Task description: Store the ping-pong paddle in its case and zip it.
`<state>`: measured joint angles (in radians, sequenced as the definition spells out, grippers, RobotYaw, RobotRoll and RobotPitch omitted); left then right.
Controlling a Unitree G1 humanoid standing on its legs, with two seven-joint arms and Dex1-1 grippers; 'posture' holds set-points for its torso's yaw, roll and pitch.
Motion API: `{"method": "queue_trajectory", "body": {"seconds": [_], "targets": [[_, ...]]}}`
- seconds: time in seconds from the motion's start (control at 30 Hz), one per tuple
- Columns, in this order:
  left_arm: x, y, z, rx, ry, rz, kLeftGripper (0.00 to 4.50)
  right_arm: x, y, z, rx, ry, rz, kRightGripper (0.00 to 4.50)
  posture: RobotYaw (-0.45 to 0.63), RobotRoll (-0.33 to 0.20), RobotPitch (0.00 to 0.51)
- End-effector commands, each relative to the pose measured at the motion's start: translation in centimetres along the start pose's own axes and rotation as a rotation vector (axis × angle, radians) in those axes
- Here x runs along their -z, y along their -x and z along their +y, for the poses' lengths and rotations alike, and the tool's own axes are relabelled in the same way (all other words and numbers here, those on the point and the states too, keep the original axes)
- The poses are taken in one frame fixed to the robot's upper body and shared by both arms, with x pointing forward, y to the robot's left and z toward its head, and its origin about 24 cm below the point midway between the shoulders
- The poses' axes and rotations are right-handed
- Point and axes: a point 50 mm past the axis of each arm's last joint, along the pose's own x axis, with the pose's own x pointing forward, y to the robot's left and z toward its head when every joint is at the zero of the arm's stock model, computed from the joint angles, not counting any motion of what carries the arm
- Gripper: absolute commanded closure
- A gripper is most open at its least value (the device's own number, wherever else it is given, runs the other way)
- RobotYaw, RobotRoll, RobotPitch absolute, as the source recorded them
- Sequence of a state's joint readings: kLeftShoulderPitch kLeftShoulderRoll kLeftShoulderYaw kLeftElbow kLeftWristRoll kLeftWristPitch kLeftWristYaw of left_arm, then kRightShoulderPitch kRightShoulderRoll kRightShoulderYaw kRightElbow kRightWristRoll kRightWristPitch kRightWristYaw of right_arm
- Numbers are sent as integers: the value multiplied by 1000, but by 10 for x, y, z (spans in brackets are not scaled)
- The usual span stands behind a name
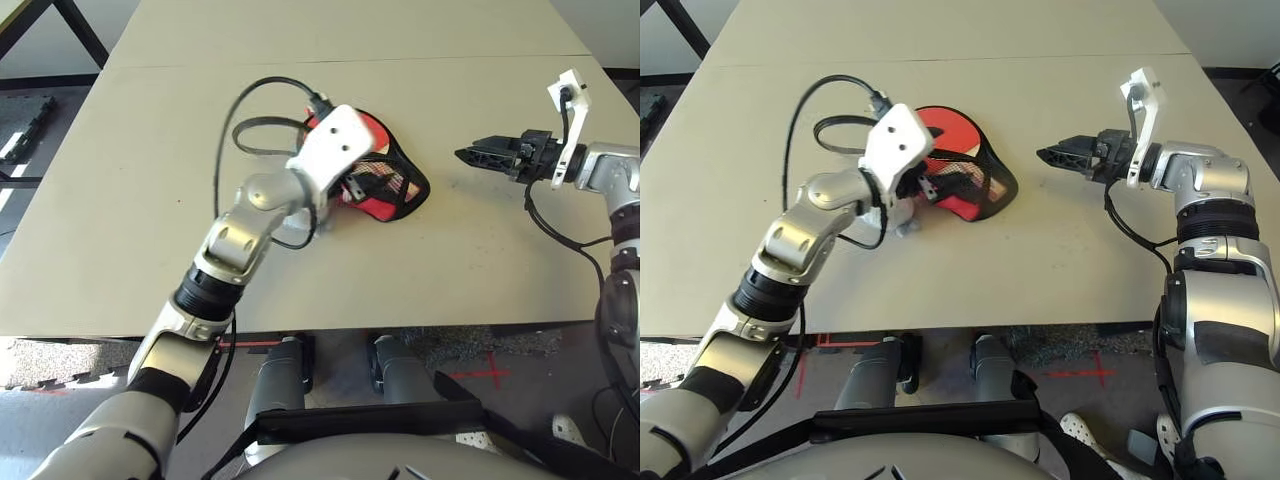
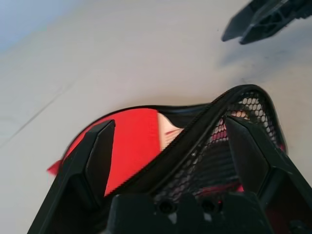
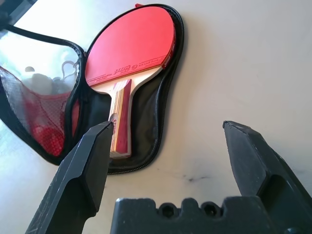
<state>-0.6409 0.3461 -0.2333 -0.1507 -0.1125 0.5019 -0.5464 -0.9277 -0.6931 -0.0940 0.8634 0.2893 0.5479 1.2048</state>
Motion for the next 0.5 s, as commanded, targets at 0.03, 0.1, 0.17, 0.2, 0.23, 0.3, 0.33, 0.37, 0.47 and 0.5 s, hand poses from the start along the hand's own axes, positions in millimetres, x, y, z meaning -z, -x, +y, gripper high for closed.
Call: {"method": "queue_trajectory", "body": {"seconds": [0.03,0.1,0.17,0.2,0.23,0.3,0.33,0.37,0.47,0.5], "targets": [[5,1,1,-18,0,9,0,-1,1,0,-1,-9,-19,30,138,0,207],[-4,1,6,-39,9,-24,0,-1,1,0,-2,-11,-22,30,137,0,207],[-18,6,10,-32,-41,-50,0,1,3,-1,1,-12,-24,30,137,0,207],[-26,9,13,-27,-54,-70,0,1,3,-1,2,-13,-24,30,138,0,210],[-37,13,16,-22,-68,-95,0,2,3,-1,1,-15,-23,30,141,0,212],[-60,22,22,-6,-101,-141,0,3,2,-1,0,-17,-23,30,151,0,215],[-71,28,24,4,-121,-155,0,4,2,-1,0,-21,-23,30,157,0,216],[-82,35,27,16,-151,-162,0,5,1,-1,-1,-23,-22,30,165,0,217],[-103,58,39,17,-205,-148,0,7,-4,0,-10,-27,-21,30,181,0,218],[-105,66,45,8,-231,-111,0,7,-5,1,-16,-29,-21,30,184,0,218]]}}
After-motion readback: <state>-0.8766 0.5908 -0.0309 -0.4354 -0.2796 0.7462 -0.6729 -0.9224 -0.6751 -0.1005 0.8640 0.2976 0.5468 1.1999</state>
